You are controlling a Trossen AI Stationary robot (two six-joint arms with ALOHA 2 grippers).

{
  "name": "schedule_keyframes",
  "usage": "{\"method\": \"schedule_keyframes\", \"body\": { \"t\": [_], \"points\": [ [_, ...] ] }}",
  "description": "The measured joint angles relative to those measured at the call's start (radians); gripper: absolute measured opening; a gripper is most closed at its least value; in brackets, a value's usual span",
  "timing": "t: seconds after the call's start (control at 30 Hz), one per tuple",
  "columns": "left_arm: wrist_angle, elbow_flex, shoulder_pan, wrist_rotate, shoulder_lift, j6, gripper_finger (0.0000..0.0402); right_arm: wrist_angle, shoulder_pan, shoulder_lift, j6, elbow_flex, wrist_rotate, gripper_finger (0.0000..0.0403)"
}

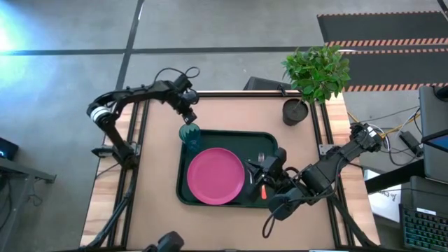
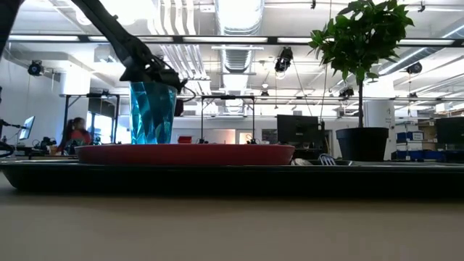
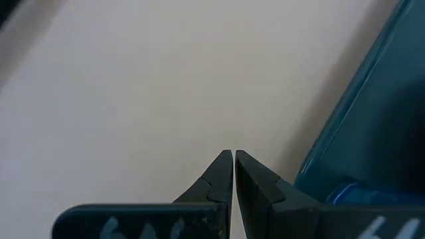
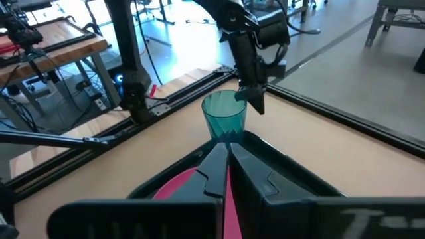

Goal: Pick and place plate/cup/fork/spoon on tray
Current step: Move the black serving tray to the center of the table

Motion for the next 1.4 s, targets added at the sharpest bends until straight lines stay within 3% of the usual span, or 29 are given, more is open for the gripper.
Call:
{"method": "schedule_keyframes", "body": {
  "t": [0.63,1.03,1.4],
  "points": [
    [0.131,-0.190,-0.072,-0.019,0.023,-0.077,0.0000,0.011,0.000,0.000,-0.006,-0.001,0.000,0.0008],
    [0.102,-0.208,-0.121,-0.004,-0.052,-0.153,0.0000,0.014,0.000,0.000,-0.014,-0.001,-0.002,0.0008],
    [0.140,-0.221,-0.110,-0.094,-0.050,-0.146,0.0000,0.025,0.013,0.000,-0.018,-0.001,-0.011,0.0008]
  ]
}}
